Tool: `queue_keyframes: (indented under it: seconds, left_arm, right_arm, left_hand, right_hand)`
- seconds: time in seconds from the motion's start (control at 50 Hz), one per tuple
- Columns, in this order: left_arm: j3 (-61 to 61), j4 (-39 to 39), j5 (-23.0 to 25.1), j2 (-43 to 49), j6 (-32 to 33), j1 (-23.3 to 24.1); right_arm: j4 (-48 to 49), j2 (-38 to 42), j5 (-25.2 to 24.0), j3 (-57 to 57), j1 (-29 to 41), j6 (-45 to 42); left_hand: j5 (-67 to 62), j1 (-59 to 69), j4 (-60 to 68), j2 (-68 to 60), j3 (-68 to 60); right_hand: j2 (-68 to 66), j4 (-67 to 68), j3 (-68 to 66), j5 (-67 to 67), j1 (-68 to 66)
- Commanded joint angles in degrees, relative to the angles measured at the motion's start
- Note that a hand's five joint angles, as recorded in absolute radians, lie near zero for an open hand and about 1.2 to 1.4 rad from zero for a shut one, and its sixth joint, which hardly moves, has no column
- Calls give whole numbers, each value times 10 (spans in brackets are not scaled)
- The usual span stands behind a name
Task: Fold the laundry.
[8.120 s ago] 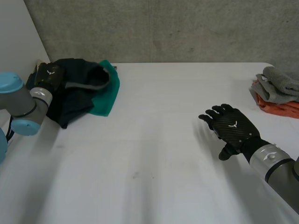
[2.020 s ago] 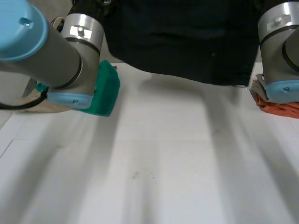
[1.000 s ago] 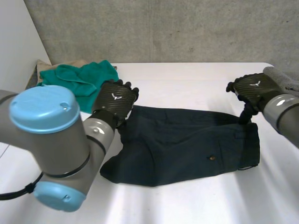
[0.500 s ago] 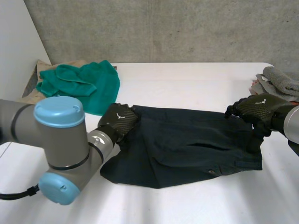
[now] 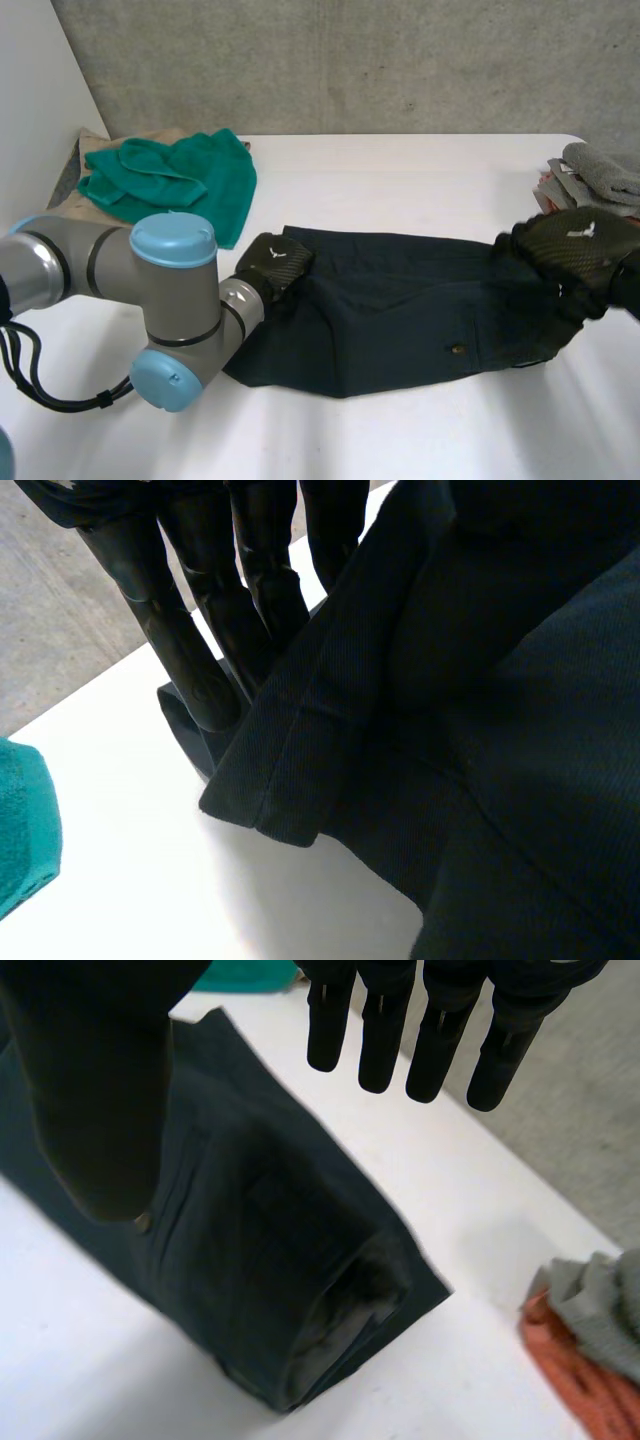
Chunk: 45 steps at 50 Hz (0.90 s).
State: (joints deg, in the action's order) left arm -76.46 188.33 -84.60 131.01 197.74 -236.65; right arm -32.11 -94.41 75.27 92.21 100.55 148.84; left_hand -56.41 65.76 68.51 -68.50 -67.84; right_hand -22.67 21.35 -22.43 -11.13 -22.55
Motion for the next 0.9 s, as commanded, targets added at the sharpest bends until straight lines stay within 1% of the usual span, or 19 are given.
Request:
queue_keyframes:
  seconds: [0.02, 0.08, 0.14, 0.16, 0.18, 0.22, 0.24, 0.3, 0.38, 0.4, 0.46, 0.48, 0.52, 0.6, 0.68, 0.76, 0.78, 0.88, 0.9]
  left_arm:
    - [-36, -6, 0, -66, -3, -2]
    - [-60, -7, 0, -96, -3, 1]
    - [-80, -10, 0, -133, -3, 6]
    - [-85, -11, 0, -142, -3, 6]
    - [-91, -12, 0, -152, -3, 7]
    - [-106, -17, -1, -180, 1, 7]
    - [-109, -18, -1, -189, 1, 7]
    - [-116, -37, -1, -236, 3, 6]
    - [-106, -84, 0, -311, 0, 3]
    - [-102, -94, -1, -326, 1, 3]
    - [-68, -137, -1, -384, 1, 2]
    - [-58, -149, -1, -399, 0, 1]
    - [-27, -190, -1, -434, 0, -3]
    - [23, -257, 0, -463, 1, -4]
    - [49, -293, -2, -465, 3, -5]
    - [47, -293, -3, -452, 4, -11]
    - [46, -293, -3, -444, 5, -12]
    - [43, -292, -3, -352, 11, -14]
    - [47, -291, 0, -321, 14, -15]
  right_arm:
    - [155, 48, 19, 84, 6, 5]
    - [233, 94, 46, 93, 14, 12]
    - [257, 125, 67, 89, 31, 11]
    - [257, 144, 83, 81, 47, 11]
    - [257, 150, 88, 75, 55, 13]
    - [261, 159, 99, 61, 64, 15]
    - [261, 161, 109, 47, 73, 14]
    - [259, 157, 111, 22, 74, 7]
    - [247, 83, 113, -32, 72, 7]
    - [235, 47, 109, -54, 74, 5]
    - [199, -5, 96, -91, 69, -2]
    - [169, -23, 87, -124, 64, -14]
    - [135, -38, 76, -156, 55, -30]
    - [58, -51, 52, -217, 29, -72]
    - [20, -50, 38, -240, 18, -96]
    - [17, -35, 30, -234, 13, -100]
    - [16, -15, 27, -225, 13, -100]
    - [17, 69, 31, -198, 24, -103]
    - [19, 83, 31, -195, 26, -103]
  left_hand:
    - [-136, 142, 115, -115, -122]
    - [-136, 142, 115, -115, -122]
    - [-136, 142, 115, -115, -122]
    - [-136, 142, 115, -115, -122]
    - [-136, 142, 115, -115, -122]
    - [-136, 142, 115, -115, -122]
    - [-136, 142, 115, -115, -122]
    - [-136, 142, 115, -115, -122]
    - [-136, 142, 115, -115, -122]
    - [-136, 142, 115, -115, -122]
    - [-136, 142, 115, -115, -122]
    - [-136, 142, 115, -115, -122]
    - [-136, 142, 115, -115, -122]
    - [-136, 142, 115, -115, -122]
    - [-136, 142, 115, -115, -122]
    - [-136, 142, 115, -115, -122]
    - [-136, 142, 115, -115, -122]
    - [-136, 142, 115, -115, -122]
    - [-136, 142, 115, -115, -122]
  right_hand:
    - [-20, 34, -23, -36, -22]
    - [-25, 39, -28, -41, -27]
    - [-51, 64, -53, -66, -52]
    - [-142, 156, -145, -158, -144]
    - [-255, 268, -257, -270, -256]
    - [-572, 585, -574, -587, -573]
    - [-573, 586, -576, -589, -574]
    - [-573, 586, -576, -589, -574]
    - [-573, 586, -576, -589, -574]
    - [-573, 586, -576, -589, -574]
    - [-573, 586, -576, -589, -574]
    - [-573, 586, -576, -589, -574]
    - [-573, 586, -576, -589, -574]
    - [-573, 586, -576, -589, -574]
    - [-573, 586, -576, -589, -574]
    - [-573, 586, -576, -589, -574]
    - [-573, 586, -576, -589, -574]
    - [-573, 586, -576, -589, -574]
    - [-573, 586, -576, -589, -574]
